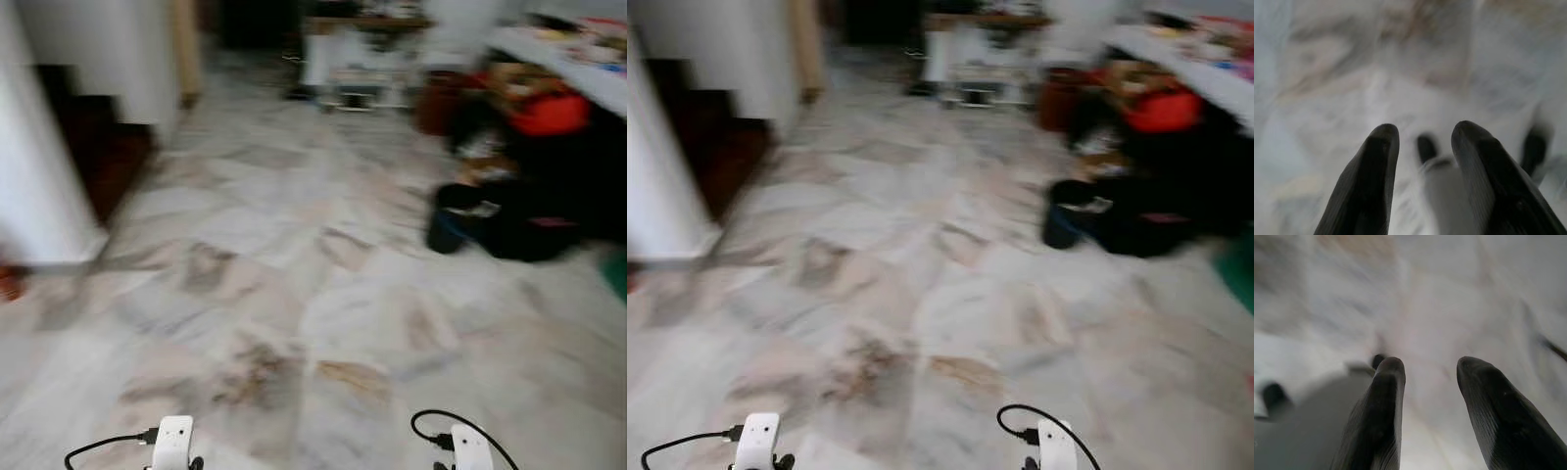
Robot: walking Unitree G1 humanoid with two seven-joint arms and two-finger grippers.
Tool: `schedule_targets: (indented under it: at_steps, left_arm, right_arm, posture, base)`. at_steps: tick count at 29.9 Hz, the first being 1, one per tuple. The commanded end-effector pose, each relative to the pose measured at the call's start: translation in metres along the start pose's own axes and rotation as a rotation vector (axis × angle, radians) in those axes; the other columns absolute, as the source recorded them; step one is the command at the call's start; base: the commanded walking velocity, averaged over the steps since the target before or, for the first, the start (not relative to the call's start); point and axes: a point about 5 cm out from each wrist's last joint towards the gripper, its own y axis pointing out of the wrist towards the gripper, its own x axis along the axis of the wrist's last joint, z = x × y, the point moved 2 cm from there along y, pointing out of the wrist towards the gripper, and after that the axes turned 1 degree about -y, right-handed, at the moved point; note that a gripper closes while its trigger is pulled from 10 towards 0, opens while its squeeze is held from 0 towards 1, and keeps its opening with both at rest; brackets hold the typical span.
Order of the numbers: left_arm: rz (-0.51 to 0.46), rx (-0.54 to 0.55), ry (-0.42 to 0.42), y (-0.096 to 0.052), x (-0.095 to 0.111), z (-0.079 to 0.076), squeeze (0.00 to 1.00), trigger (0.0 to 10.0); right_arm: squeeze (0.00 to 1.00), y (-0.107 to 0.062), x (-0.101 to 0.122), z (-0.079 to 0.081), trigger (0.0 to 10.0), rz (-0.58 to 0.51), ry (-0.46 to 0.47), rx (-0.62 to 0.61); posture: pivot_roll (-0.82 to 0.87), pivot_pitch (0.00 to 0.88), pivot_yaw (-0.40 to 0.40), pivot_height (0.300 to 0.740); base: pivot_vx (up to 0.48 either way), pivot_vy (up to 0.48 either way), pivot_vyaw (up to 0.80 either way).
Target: Setting the table
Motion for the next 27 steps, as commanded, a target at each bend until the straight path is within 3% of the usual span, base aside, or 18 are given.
schedule_targets:
  at_steps: [1, 21, 27]
  left_arm:
    - [0.030, -0.011, -0.063, -0.0026, -0.0148, -0.0040, 0.00, 10.0]
    - [0.014, 0.003, -0.064, -0.0019, -0.0097, -0.0005, 0.00, 10.0]
    - [0.020, 0.001, -0.003, -0.0014, -0.0084, -0.0013, 0.00, 10.0]
  right_arm:
    - [0.00, 0.0019, 0.0197, -0.0007, 10.0, -0.046, -0.015, -0.005]
    - [0.00, 0.0024, 0.0221, 0.0030, 10.0, -0.053, 0.011, -0.007]
    - [0.00, 0.0023, 0.0228, 0.0003, 10.0, -0.055, 0.017, -0.018]
  posture:
    - [0.07, 0.000, -0.043, 0.740]
    - [0.08, 0.000, -0.035, 0.740]
    - [0.09, 0.000, -0.048, 0.740]
  base:
    - [0.000, 0.000, -0.76]
    - [0.000, 0.000, -0.76]
    - [0.000, -0.139, -0.76]
